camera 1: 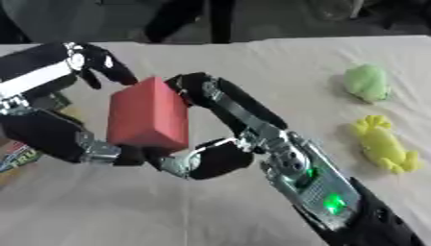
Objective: Pick up the objects with one hand, pass them to the other hand, and then place them into the box on the other side of the table.
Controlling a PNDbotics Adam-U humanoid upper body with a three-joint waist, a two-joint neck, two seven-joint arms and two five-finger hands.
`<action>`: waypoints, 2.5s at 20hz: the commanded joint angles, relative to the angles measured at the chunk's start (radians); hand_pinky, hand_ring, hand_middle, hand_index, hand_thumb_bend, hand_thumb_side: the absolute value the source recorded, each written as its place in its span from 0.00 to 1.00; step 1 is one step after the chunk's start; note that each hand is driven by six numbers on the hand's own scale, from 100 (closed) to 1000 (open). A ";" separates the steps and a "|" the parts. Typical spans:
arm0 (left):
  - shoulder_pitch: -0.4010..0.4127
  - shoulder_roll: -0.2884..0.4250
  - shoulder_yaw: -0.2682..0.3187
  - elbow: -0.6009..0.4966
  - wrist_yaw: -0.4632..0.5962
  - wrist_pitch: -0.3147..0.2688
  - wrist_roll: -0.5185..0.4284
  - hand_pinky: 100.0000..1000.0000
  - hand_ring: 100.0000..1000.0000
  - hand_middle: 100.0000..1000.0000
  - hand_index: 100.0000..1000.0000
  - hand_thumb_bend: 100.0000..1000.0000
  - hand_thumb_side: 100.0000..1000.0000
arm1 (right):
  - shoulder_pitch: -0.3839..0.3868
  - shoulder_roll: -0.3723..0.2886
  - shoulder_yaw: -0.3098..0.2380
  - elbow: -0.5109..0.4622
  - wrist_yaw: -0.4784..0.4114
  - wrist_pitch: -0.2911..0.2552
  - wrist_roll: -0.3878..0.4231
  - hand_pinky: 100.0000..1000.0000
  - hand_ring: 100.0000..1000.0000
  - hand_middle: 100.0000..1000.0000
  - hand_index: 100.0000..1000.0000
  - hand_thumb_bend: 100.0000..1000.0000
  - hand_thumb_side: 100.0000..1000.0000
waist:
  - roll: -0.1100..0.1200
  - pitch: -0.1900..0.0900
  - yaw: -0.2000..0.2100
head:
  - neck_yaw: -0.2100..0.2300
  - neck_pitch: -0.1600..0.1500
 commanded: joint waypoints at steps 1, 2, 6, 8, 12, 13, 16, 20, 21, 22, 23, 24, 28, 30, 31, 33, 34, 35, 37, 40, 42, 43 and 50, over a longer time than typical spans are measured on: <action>-0.016 0.008 0.005 0.006 0.002 -0.002 -0.010 0.72 0.78 0.67 0.75 0.70 0.39 | -0.016 0.000 0.001 -0.019 -0.010 -0.007 0.000 0.68 0.46 0.41 0.50 0.00 0.07 | 0.003 -0.014 0.000 | 0.000 -0.003; -0.016 0.007 0.005 0.008 0.002 -0.002 -0.011 0.72 0.78 0.67 0.75 0.70 0.39 | -0.016 0.000 0.000 -0.019 -0.010 -0.007 0.000 0.68 0.46 0.41 0.50 0.00 0.06 | 0.003 -0.014 0.000 | -0.001 -0.002; -0.016 0.003 0.003 0.013 0.005 -0.004 -0.011 0.71 0.78 0.66 0.73 0.67 0.39 | -0.017 0.000 0.000 -0.020 -0.011 -0.008 -0.001 0.68 0.46 0.41 0.50 0.00 0.06 | 0.004 -0.012 -0.001 | -0.001 0.003; -0.015 0.003 0.004 0.014 0.007 -0.004 -0.008 0.71 0.78 0.66 0.72 0.65 0.38 | -0.016 0.000 0.000 -0.020 -0.011 -0.009 -0.001 0.68 0.46 0.41 0.50 0.00 0.06 | 0.004 -0.012 -0.001 | -0.002 0.005; -0.014 0.004 0.005 0.007 0.015 -0.006 -0.004 0.71 0.78 0.64 0.69 0.58 0.37 | -0.015 0.000 0.000 -0.020 -0.010 -0.010 -0.001 0.68 0.46 0.41 0.50 0.00 0.06 | 0.004 -0.011 -0.002 | -0.005 0.001; -0.014 0.004 0.006 0.006 0.016 -0.006 -0.003 0.70 0.77 0.63 0.67 0.55 0.36 | -0.015 0.000 0.000 -0.020 -0.009 -0.010 -0.001 0.68 0.46 0.41 0.50 0.00 0.06 | 0.004 -0.011 -0.002 | -0.006 0.002; -0.013 0.005 0.009 0.001 0.023 -0.003 0.003 0.70 0.77 0.61 0.65 0.49 0.35 | -0.015 0.000 0.000 -0.019 -0.009 -0.010 -0.001 0.68 0.46 0.41 0.50 0.00 0.06 | 0.004 -0.011 -0.002 | -0.007 0.002; -0.012 0.004 0.008 0.000 0.032 0.003 0.010 0.69 0.76 0.59 0.62 0.40 0.31 | -0.015 0.001 -0.001 -0.020 -0.008 -0.010 0.000 0.68 0.46 0.41 0.50 0.00 0.06 | 0.003 -0.012 -0.002 | -0.007 0.001; -0.012 0.004 0.008 0.000 0.034 0.005 0.012 0.69 0.75 0.58 0.62 0.38 0.29 | -0.015 0.001 -0.001 -0.020 -0.009 -0.010 0.000 0.68 0.46 0.41 0.50 0.00 0.06 | 0.003 -0.011 -0.003 | -0.006 0.000; -0.012 0.004 0.008 0.001 0.035 0.006 0.013 0.69 0.75 0.58 0.61 0.37 0.29 | -0.015 0.001 -0.001 -0.020 -0.009 -0.010 0.000 0.68 0.46 0.41 0.50 0.00 0.06 | 0.003 -0.011 -0.003 | -0.006 0.001; -0.012 0.004 0.008 0.001 0.037 0.007 0.014 0.69 0.75 0.57 0.61 0.33 0.28 | -0.014 0.001 -0.001 -0.020 -0.009 -0.010 0.000 0.68 0.46 0.41 0.50 0.00 0.06 | 0.003 -0.011 -0.003 | -0.005 0.001; -0.012 0.004 0.007 0.002 0.038 0.009 0.014 0.69 0.75 0.57 0.60 0.32 0.27 | -0.014 0.000 -0.001 -0.020 -0.009 -0.010 0.000 0.68 0.46 0.41 0.50 0.00 0.06 | 0.003 -0.011 -0.003 | -0.006 0.001; -0.013 0.001 0.006 0.003 0.036 0.015 0.020 0.68 0.73 0.55 0.57 0.25 0.26 | -0.014 0.000 -0.001 -0.020 -0.009 -0.011 0.000 0.68 0.46 0.41 0.50 0.00 0.06 | 0.003 -0.011 -0.003 | -0.006 -0.002; -0.012 0.000 0.006 0.003 0.039 0.017 0.025 0.67 0.73 0.54 0.55 0.23 0.25 | -0.013 0.000 -0.001 -0.020 -0.010 -0.010 0.000 0.68 0.46 0.41 0.50 0.00 0.07 | 0.003 -0.011 -0.004 | -0.007 -0.001; -0.012 0.000 0.007 0.003 0.042 0.017 0.028 0.67 0.72 0.53 0.54 0.22 0.25 | -0.013 0.000 -0.001 -0.020 -0.010 -0.010 0.001 0.68 0.46 0.41 0.50 0.00 0.07 | 0.003 -0.010 -0.004 | -0.007 -0.001; -0.011 0.000 0.007 0.002 0.051 0.018 0.036 0.66 0.72 0.52 0.51 0.20 0.25 | -0.012 0.001 -0.001 -0.019 -0.009 -0.008 0.000 0.68 0.46 0.41 0.50 0.00 0.07 | 0.004 -0.010 -0.003 | -0.007 -0.001; -0.011 0.001 0.007 0.001 0.056 0.018 0.039 0.66 0.72 0.52 0.50 0.20 0.25 | -0.012 0.000 -0.001 -0.019 -0.010 -0.008 0.001 0.68 0.47 0.41 0.50 0.00 0.07 | 0.005 -0.009 -0.003 | -0.008 -0.002; -0.011 0.002 0.007 0.000 0.061 0.018 0.043 0.66 0.72 0.51 0.49 0.20 0.25 | -0.012 0.000 0.000 -0.018 -0.011 -0.008 0.002 0.69 0.47 0.42 0.50 0.00 0.06 | 0.005 -0.009 -0.003 | -0.009 -0.003; -0.011 0.003 0.007 -0.001 0.069 0.020 0.052 0.65 0.71 0.50 0.48 0.20 0.25 | -0.013 -0.001 -0.001 -0.017 -0.013 -0.009 0.002 0.69 0.47 0.42 0.51 0.00 0.06 | 0.004 -0.009 -0.003 | -0.010 -0.004; -0.010 0.004 0.007 0.002 0.078 0.025 0.064 0.64 0.69 0.49 0.45 0.21 0.25 | -0.014 -0.002 0.000 -0.014 -0.014 -0.011 0.006 0.70 0.49 0.44 0.53 0.14 0.05 | 0.003 -0.009 -0.004 | -0.009 -0.005; -0.009 0.004 0.006 0.004 0.080 0.029 0.070 0.63 0.68 0.48 0.43 0.21 0.25 | -0.015 -0.003 0.000 -0.012 -0.014 -0.013 0.008 0.71 0.49 0.44 0.54 0.15 0.05 | 0.003 -0.009 -0.005 | -0.009 -0.005; -0.010 0.004 0.006 0.006 0.081 0.031 0.074 0.63 0.68 0.47 0.43 0.21 0.24 | -0.016 -0.003 0.000 -0.012 -0.014 -0.014 0.008 0.71 0.49 0.44 0.54 0.15 0.05 | 0.003 -0.009 -0.005 | -0.009 -0.005; -0.008 0.009 0.009 0.008 0.077 0.041 0.100 0.60 0.65 0.44 0.37 0.24 0.23 | -0.017 -0.006 -0.002 -0.009 -0.012 -0.019 0.017 0.73 0.52 0.47 0.58 0.24 0.10 | 0.002 -0.008 -0.004 | -0.009 -0.004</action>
